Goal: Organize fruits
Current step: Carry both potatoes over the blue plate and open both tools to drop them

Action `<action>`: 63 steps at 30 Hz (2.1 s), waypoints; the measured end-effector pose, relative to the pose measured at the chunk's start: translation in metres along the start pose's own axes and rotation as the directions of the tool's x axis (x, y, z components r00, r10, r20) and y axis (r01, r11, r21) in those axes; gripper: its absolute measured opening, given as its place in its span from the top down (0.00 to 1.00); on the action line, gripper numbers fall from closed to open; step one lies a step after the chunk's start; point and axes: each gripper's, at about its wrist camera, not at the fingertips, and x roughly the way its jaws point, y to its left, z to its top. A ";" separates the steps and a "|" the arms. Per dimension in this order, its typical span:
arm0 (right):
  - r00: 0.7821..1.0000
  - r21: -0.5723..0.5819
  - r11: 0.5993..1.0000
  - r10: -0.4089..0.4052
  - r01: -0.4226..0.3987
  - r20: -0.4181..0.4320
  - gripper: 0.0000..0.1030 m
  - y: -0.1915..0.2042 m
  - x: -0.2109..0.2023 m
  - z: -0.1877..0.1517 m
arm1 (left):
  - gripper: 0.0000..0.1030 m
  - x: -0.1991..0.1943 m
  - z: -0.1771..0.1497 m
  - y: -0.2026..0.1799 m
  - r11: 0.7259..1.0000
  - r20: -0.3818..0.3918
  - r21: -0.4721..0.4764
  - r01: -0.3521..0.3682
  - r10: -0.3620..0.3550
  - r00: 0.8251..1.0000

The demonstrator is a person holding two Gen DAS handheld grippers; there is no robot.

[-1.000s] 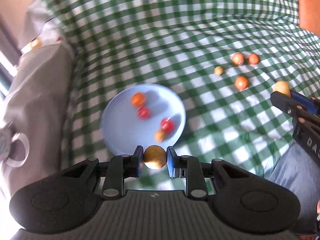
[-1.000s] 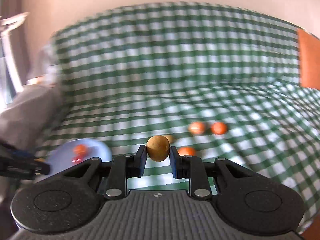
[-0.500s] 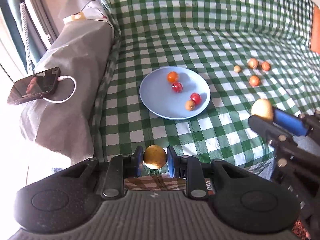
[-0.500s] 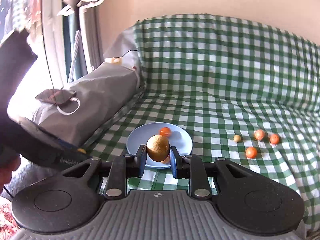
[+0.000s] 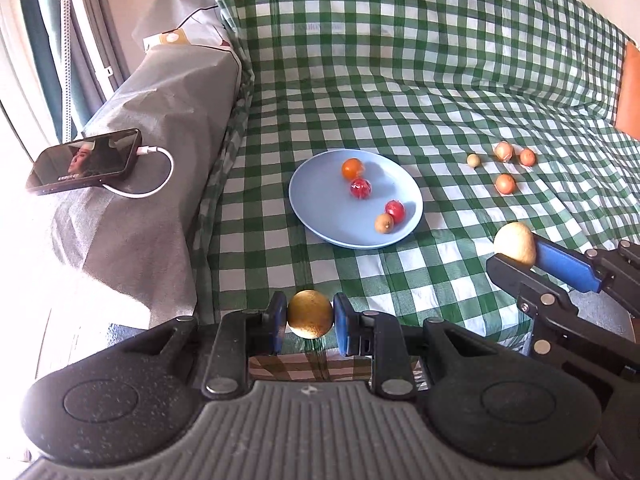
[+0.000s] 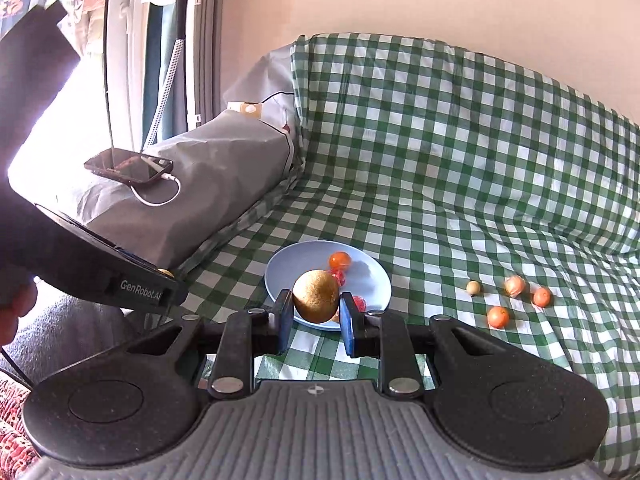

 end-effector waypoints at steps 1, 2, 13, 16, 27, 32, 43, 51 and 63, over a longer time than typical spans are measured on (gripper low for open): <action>1.000 -0.001 1.000 0.000 0.000 -0.002 0.75 0.000 -0.001 -0.001 | 0.74 0.000 0.000 0.000 1.000 0.000 0.000 0.000 0.000 1.000; 1.000 -0.001 1.000 -0.002 0.002 -0.004 0.75 0.001 -0.001 -0.001 | 0.74 0.000 0.000 0.000 1.000 0.001 -0.001 0.000 0.000 1.000; 0.999 -0.004 1.000 0.000 0.000 -0.033 0.75 -0.001 0.007 -0.001 | 0.74 0.005 0.000 0.002 1.000 -0.009 -0.007 0.006 -0.006 1.000; 0.999 -0.001 1.000 0.001 -0.001 -0.040 0.75 -0.003 0.009 -0.001 | 0.74 0.009 0.002 0.004 1.000 -0.013 -0.012 0.006 -0.006 1.000; 0.996 0.019 1.000 -0.002 0.004 -0.090 0.75 -0.007 0.030 0.000 | 0.73 0.030 0.022 0.014 0.999 -0.030 -0.033 -0.001 0.000 1.000; 0.993 0.031 0.999 -0.011 0.014 -0.115 0.75 -0.012 0.046 0.003 | 0.73 0.044 0.042 0.024 0.998 -0.026 -0.058 -0.007 0.005 1.000; 0.987 0.044 0.998 -0.040 0.048 -0.153 0.75 -0.034 0.111 0.015 | 0.73 0.108 0.092 0.019 0.999 -0.052 -0.052 -0.004 0.002 0.999; 0.973 0.060 0.998 -0.020 0.035 -0.231 0.75 -0.053 0.178 0.010 | 0.73 0.174 0.116 0.002 1.000 -0.083 -0.009 0.009 -0.010 0.997; 0.957 0.047 0.997 -0.048 0.064 -0.286 0.75 -0.077 0.260 -0.001 | 0.57 0.246 0.129 -0.005 0.997 -0.153 0.032 0.068 -0.063 0.986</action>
